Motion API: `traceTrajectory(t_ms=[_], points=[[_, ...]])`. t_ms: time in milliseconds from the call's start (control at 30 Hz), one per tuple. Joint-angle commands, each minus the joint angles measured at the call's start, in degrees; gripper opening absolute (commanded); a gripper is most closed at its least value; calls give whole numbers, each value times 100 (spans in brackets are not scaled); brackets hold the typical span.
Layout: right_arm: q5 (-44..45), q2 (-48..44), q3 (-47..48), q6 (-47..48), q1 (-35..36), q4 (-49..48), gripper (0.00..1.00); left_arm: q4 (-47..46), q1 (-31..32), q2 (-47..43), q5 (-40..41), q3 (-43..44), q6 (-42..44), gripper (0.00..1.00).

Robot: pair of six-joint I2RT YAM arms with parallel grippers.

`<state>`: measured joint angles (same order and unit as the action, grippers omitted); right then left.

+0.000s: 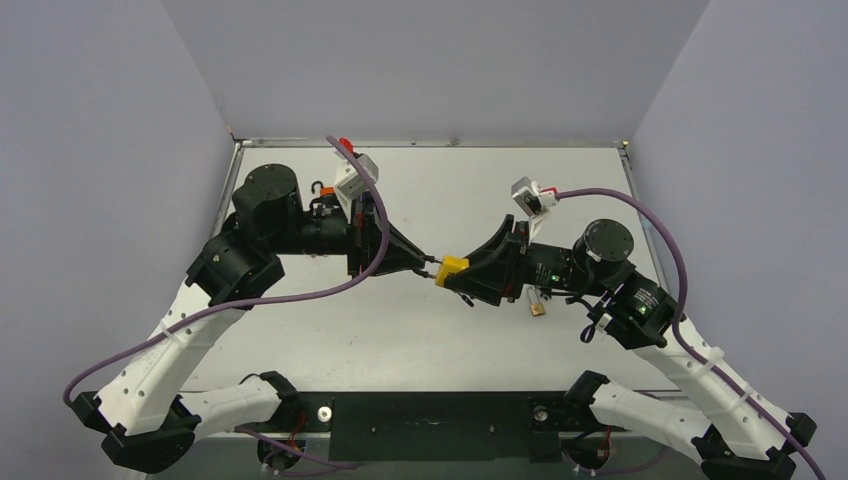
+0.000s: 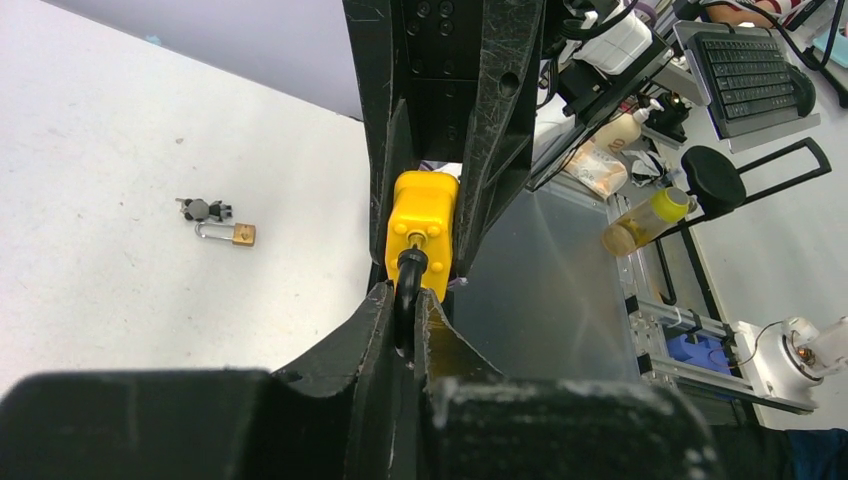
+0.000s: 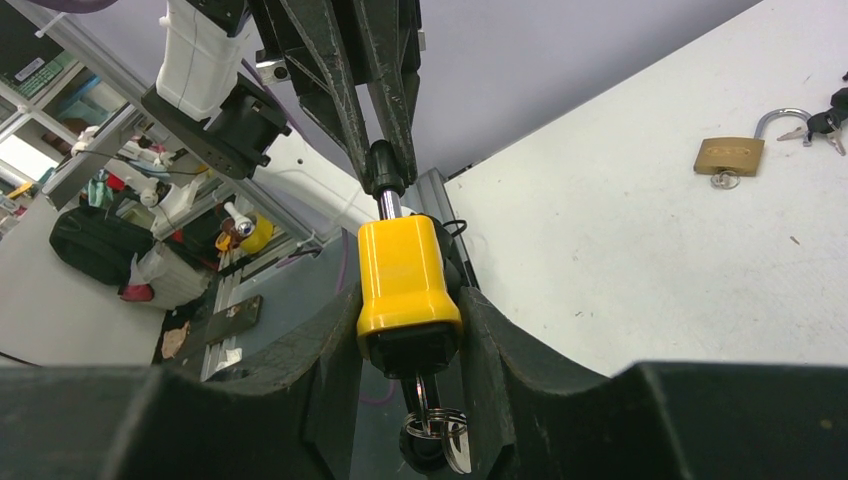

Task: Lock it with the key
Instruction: Lock the lock.

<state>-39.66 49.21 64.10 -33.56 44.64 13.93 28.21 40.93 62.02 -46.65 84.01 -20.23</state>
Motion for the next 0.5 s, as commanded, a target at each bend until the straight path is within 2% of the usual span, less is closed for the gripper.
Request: traceTrajectory(t_ms=[0,167,333,467], points=[[115,-127,243,82,-42,-428,0,20,46,22,-234,264,62,0],[149,-129,235,104,-40,-440,0,-101,54,2,-318,43,-127,0],[141,-84,160,23,-43,-649,0,-963,69,-218,-371,-439,-765,0],[268,-58,145,28,-38,-728,0,-1275,115,-236,-311,-671,-1122,0]])
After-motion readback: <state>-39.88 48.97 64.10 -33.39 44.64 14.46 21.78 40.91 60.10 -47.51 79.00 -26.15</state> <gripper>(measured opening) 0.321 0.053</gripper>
